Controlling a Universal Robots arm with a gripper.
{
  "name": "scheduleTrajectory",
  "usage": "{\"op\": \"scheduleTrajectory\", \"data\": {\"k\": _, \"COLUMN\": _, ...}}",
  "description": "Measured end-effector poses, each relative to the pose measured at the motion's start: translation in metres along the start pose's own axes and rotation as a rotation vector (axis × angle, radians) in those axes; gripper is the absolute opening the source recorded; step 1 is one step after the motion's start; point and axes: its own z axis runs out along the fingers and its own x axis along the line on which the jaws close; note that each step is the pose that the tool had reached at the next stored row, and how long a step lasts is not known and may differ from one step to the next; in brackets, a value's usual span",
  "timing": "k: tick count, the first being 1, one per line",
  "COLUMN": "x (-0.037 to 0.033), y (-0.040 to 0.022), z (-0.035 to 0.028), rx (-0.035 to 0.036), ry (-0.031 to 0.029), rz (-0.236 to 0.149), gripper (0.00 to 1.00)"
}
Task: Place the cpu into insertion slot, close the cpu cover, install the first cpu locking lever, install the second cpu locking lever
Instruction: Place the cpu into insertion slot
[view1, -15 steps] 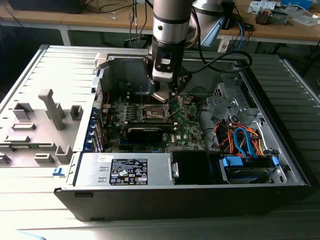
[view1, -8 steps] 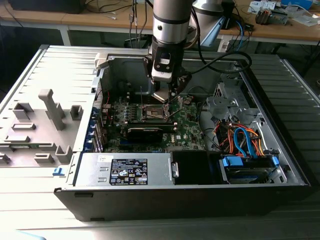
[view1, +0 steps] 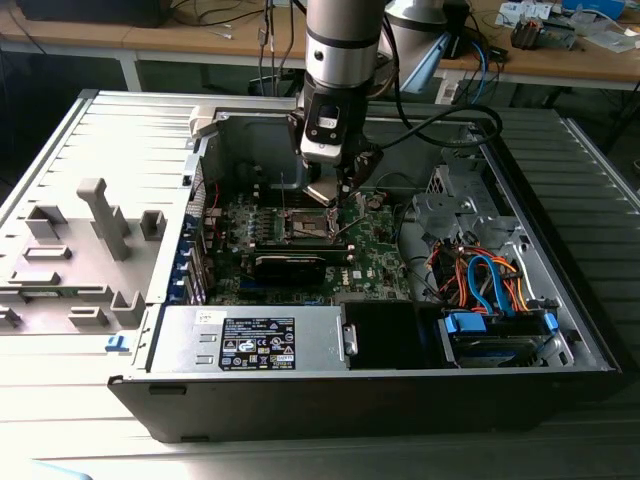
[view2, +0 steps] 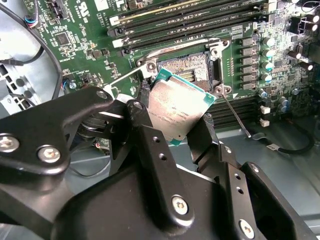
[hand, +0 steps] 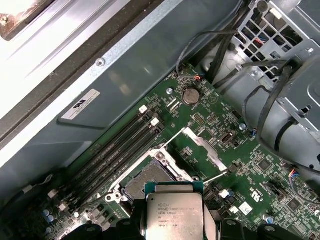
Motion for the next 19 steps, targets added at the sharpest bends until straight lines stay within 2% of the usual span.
{"op": "scheduleTrajectory", "data": {"k": 19, "x": 0.0000, "y": 0.0000, "z": 0.0010, "rx": -0.0008, "ry": -0.0023, "rz": 0.065, "gripper": 0.55}}
